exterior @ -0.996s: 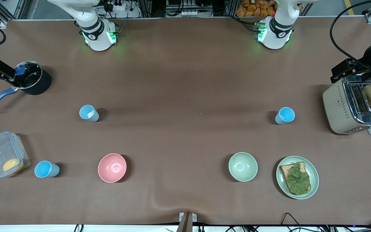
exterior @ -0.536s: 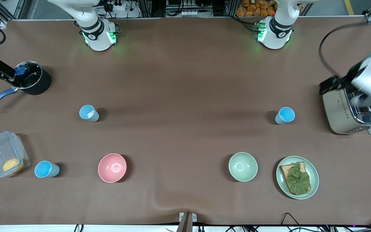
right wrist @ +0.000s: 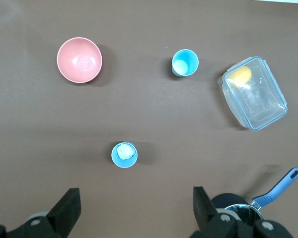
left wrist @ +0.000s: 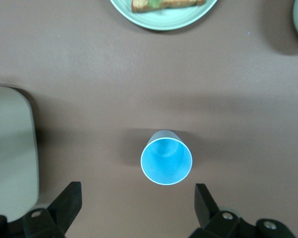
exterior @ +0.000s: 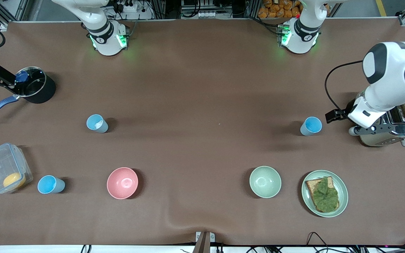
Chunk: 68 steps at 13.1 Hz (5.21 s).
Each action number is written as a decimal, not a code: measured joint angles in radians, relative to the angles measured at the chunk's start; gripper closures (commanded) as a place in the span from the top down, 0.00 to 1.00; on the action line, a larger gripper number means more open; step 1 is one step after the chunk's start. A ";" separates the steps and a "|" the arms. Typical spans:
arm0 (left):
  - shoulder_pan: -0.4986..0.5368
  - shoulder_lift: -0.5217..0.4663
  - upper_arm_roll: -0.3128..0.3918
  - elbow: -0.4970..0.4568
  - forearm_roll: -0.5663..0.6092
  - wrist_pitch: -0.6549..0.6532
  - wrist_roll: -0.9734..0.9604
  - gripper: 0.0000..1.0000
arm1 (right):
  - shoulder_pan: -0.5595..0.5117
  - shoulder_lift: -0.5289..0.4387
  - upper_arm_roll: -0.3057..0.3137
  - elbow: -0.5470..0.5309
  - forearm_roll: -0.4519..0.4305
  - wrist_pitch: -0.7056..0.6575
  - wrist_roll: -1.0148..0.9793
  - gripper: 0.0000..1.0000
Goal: Stack blue cups with both arms
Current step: 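Move the left gripper down to the blue cup beside the toaster, then close the left gripper around the blue cup's rim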
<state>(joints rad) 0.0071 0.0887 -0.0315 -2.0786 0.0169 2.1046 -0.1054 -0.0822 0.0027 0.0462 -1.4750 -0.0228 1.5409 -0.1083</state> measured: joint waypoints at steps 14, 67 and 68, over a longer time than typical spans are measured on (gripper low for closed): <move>0.001 0.060 0.000 -0.127 0.003 0.154 0.000 1.00 | 0.000 0.000 0.000 0.000 0.000 0.000 0.000 1.00; 0.021 0.229 -0.005 -0.056 0.003 0.253 0.003 0.00 | 0.000 0.000 0.011 0.039 0.001 -0.123 0.000 1.00; 0.021 0.229 -0.005 -0.056 0.003 0.253 0.003 0.00 | 0.000 0.000 0.011 0.039 0.001 -0.123 0.000 1.00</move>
<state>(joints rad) 0.0279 0.3176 -0.0364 -2.1344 0.0197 2.3575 -0.1019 -0.0820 0.0022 0.0572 -1.4355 -0.0221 1.4176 -0.1087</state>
